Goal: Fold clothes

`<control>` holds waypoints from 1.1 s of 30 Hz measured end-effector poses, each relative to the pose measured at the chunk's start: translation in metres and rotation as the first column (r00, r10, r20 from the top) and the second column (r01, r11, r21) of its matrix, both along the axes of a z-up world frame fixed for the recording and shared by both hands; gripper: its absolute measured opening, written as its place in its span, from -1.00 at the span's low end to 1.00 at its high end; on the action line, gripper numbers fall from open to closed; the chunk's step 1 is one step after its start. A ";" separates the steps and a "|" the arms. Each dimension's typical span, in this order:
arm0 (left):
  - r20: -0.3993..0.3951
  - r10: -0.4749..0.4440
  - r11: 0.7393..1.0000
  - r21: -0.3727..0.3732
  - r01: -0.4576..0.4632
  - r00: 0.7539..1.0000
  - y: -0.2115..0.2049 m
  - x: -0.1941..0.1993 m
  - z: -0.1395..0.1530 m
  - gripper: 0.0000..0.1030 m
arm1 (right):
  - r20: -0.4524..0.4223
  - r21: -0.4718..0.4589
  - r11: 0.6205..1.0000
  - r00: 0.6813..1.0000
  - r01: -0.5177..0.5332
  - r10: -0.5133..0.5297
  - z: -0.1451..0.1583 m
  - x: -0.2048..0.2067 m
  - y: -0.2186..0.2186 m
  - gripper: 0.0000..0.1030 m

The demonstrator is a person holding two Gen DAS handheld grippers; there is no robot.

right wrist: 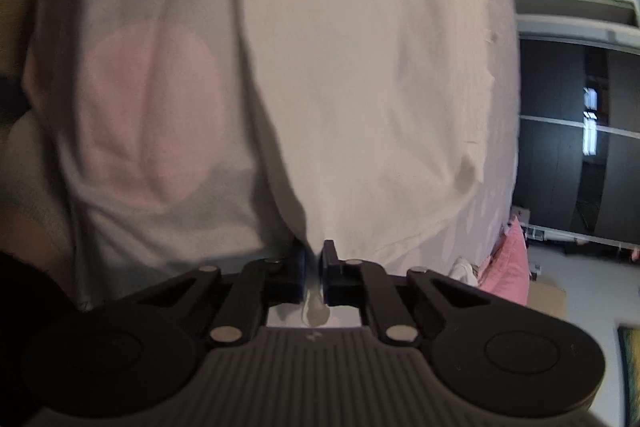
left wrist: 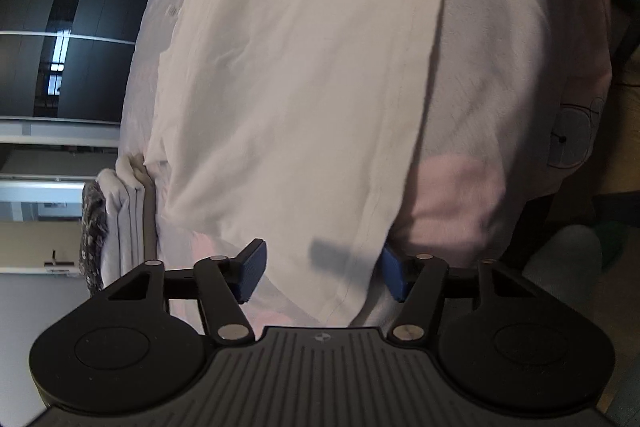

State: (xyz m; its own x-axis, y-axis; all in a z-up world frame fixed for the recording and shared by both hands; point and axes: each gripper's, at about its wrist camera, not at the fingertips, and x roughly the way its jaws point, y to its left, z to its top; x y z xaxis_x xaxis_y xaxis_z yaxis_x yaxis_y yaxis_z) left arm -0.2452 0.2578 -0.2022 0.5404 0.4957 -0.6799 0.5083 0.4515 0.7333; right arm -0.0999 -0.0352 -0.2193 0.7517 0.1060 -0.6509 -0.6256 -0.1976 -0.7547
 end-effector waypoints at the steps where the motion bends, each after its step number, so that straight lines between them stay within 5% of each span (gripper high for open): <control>1: -0.004 0.000 1.000 -0.005 0.000 1.000 0.000 0.000 0.000 -0.01 | 0.007 0.044 0.999 1.000 0.026 -0.026 0.007 0.004 0.002 -0.87; 5: -0.011 0.011 0.999 -0.045 -0.012 1.000 0.000 0.005 0.003 -0.19 | 0.051 0.253 0.961 0.990 0.114 -0.131 0.044 0.022 0.007 -0.88; 10: 0.006 -0.075 0.997 -0.017 0.075 0.997 -0.013 -0.001 -0.001 -0.10 | 0.060 0.434 0.885 0.975 0.167 -0.214 0.076 0.039 0.007 -0.88; 14: 0.028 -0.087 0.993 -0.082 0.089 0.996 -0.019 0.002 0.004 -0.08 | 0.034 0.485 0.853 0.971 0.192 -0.238 0.085 0.052 0.013 -0.88; 19: 0.016 -0.084 0.996 -0.036 0.085 0.996 -0.016 0.008 -0.008 -0.10 | 0.008 0.498 0.842 0.970 0.208 -0.244 0.084 0.059 0.020 -0.88; 21: 0.017 -0.021 0.998 -0.065 0.023 1.000 -0.013 0.016 -0.003 -0.77 | -0.002 0.494 0.842 0.968 0.218 -0.250 0.083 0.061 0.021 -0.88; 23: 0.034 0.048 0.994 -0.097 -0.045 0.998 -0.008 0.024 0.005 -0.88 | -0.013 0.494 0.839 0.966 0.230 -0.257 0.084 0.058 0.018 -0.88; 27: 0.124 0.262 0.932 -0.289 -0.218 0.957 0.014 0.041 0.050 -0.91 | -0.006 0.504 0.832 0.964 0.233 -0.266 0.090 0.056 0.017 -0.88; 33: 0.231 0.483 0.754 -0.601 -0.267 0.844 0.046 0.040 0.146 -0.92 | -0.009 0.571 0.779 0.950 0.260 -0.311 0.121 0.053 0.011 -0.89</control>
State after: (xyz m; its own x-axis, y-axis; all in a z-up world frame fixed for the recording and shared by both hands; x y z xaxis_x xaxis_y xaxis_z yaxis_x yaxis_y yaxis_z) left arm -0.2054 0.3040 -0.0564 0.6401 0.3317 -0.6930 -0.0317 0.9126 0.4075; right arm -0.0474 -0.0245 -0.0986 0.8530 0.2035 -0.4807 -0.5173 0.4518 -0.7268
